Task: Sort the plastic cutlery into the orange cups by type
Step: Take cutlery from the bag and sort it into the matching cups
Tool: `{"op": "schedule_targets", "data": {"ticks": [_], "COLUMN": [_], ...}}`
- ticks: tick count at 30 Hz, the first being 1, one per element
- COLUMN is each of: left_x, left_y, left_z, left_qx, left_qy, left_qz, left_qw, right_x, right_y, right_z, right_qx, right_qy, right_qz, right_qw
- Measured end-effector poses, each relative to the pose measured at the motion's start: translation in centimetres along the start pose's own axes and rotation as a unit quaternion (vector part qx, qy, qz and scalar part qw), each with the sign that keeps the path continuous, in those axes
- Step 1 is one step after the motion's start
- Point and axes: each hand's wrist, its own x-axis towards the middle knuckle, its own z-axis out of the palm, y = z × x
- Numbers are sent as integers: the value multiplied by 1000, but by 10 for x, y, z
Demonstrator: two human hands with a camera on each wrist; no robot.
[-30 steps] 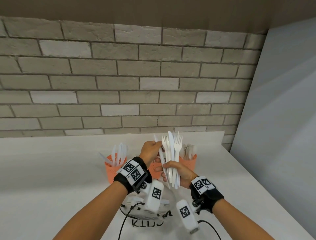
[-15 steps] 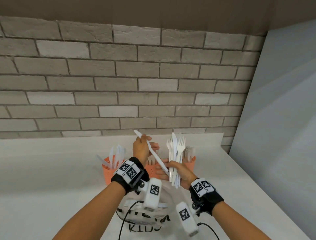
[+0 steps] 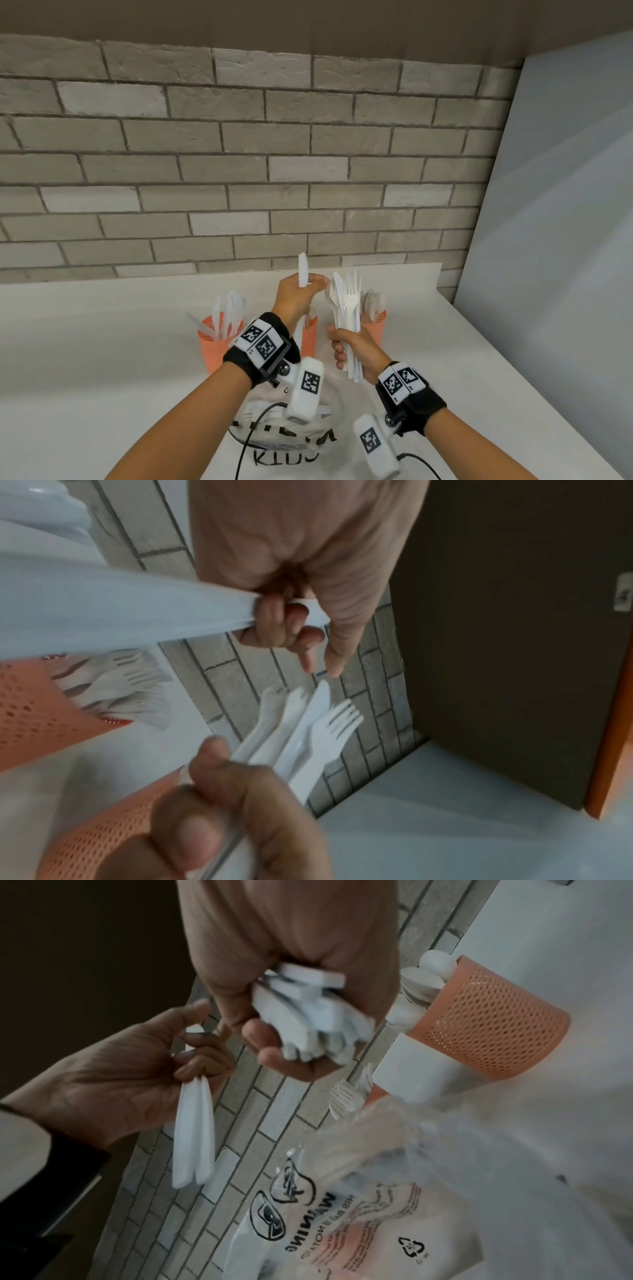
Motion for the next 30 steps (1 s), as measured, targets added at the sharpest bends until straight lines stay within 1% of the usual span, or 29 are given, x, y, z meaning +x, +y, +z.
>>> {"op": "schedule_targets", "data": {"ticks": [4, 6, 9, 13, 15, 17, 20, 25, 28, 30], "left_x": [-3, -3, 1, 11, 10, 6, -2, -5, 0, 7], "left_y": [-9, -10, -8, -9, -11, -12, -17, -25, -23, -22], "left_z": [11, 13, 12, 5, 3, 1, 1, -7, -29, -48], "left_qx": [5, 4, 0, -47, -79, -107, -102, -105, -133, -170], "left_qy": [4, 1, 7, 62, 61, 47, 30, 43, 56, 70], "left_qz": [34, 38, 1, -33, -38, -47, -63, -68, -82, -93], "left_qw": [999, 999, 1000, 996, 994, 992, 992, 991, 986, 978], "right_x": [-4, -6, -8, -10, -8, -6, -4, 2, 6, 9], "right_y": [-2, -3, -2, -2, -1, 1, 3, 3, 7, 10], "right_z": [3, 3, 1, 1, 2, 4, 10, 16, 16, 17], "right_qx": [-11, -7, 16, 46, 49, 43, 30, 2, -21, -25], "right_qy": [-29, -39, -54, -58, -48, -43, -50, -66, -66, -60], "right_qz": [12, 20, 27, 24, 18, 12, 9, 25, 46, 55], "right_qw": [999, 999, 998, 997, 997, 998, 998, 998, 997, 996]}}
